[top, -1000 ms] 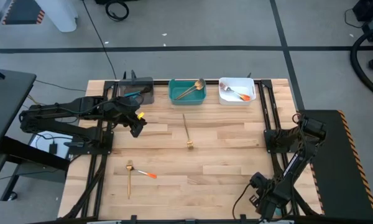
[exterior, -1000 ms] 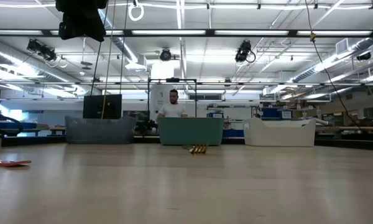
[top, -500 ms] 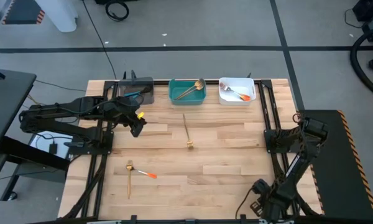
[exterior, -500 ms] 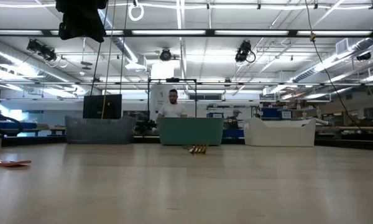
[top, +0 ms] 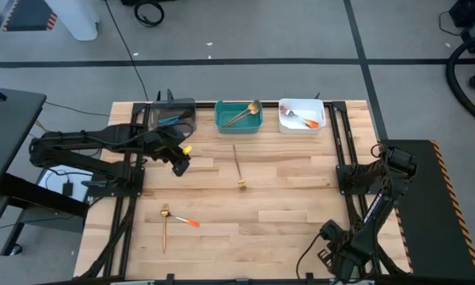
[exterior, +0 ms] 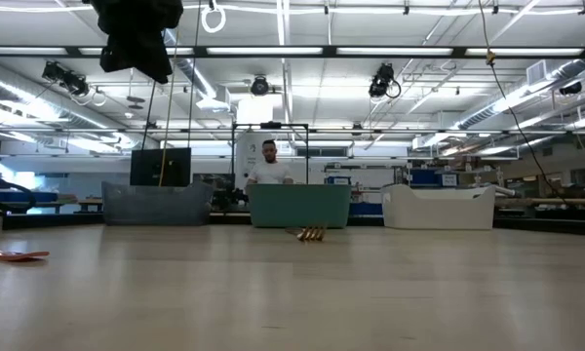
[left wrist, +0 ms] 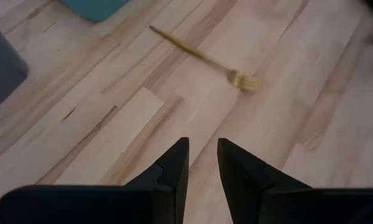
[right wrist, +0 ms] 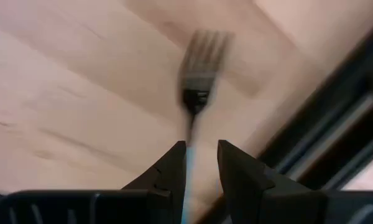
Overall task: Sort silverware by color (type)
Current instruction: Put the blue fork into the black bin
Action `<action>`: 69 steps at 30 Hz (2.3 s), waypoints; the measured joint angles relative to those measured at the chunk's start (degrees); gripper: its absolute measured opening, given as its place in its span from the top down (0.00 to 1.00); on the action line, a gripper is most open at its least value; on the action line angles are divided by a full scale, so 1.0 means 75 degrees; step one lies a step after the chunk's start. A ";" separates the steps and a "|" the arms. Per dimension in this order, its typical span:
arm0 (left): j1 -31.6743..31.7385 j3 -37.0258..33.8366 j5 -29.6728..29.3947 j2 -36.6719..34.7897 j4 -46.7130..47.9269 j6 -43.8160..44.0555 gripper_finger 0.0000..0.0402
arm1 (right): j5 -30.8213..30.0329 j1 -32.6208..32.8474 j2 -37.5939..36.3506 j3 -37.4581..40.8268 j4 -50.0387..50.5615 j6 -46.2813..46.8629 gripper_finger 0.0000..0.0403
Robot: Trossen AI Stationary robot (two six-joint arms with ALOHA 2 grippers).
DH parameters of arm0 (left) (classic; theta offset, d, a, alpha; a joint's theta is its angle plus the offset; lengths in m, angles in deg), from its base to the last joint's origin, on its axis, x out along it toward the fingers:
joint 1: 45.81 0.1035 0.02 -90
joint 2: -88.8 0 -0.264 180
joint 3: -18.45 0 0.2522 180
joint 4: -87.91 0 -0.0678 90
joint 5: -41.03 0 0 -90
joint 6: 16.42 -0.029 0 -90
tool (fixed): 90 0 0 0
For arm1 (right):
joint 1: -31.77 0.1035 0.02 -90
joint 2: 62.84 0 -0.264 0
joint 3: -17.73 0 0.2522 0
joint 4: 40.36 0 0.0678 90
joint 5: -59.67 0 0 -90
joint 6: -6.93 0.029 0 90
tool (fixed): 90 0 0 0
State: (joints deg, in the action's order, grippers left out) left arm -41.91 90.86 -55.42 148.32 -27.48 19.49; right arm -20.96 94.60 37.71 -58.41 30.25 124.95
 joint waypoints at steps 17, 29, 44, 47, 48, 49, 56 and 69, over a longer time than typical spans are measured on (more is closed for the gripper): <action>-0.0003 0.0004 0.0099 0.0584 0.0000 -0.0088 0.77 | 0.0049 0.0006 0.0060 0.0648 -0.0830 -0.0462 0.75; -0.0086 0.0004 0.0099 0.0584 0.0004 -0.0164 0.77 | 0.0079 -0.0225 0.0025 0.1446 -0.2251 -0.0057 0.75; -0.0210 0.0004 0.0099 0.0584 0.0000 -0.0278 0.77 | 0.0517 -0.0680 -0.0176 0.1356 -0.0733 -0.0709 0.76; -0.0210 0.0004 0.0099 0.0584 0.0003 -0.0279 0.77 | 0.0610 -0.0697 -0.0190 0.1480 -0.1010 -0.0856 0.76; -0.0210 0.0004 0.0099 0.0584 0.0003 -0.0281 0.77 | 0.0629 -0.0702 -0.0194 0.1493 -0.1024 -0.0886 0.76; -0.0210 0.0004 0.0099 0.0584 0.0003 -0.0281 0.77 | 0.0625 -0.0716 -0.0195 0.1491 -0.1030 -0.0902 0.76; -0.0210 0.0004 0.0099 0.0584 0.0003 -0.0302 0.77 | 0.0542 -0.0842 -0.0596 0.1208 -0.0344 -0.0964 0.76; -0.0210 0.0004 0.0096 0.0584 0.0000 -0.0485 0.77 | 0.1307 -0.0908 -0.0672 0.1886 -0.0216 -0.1277 0.90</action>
State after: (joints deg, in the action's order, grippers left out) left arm -43.49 90.89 -54.70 152.70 -27.48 15.85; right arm -11.16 87.79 32.67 -44.27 28.63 115.38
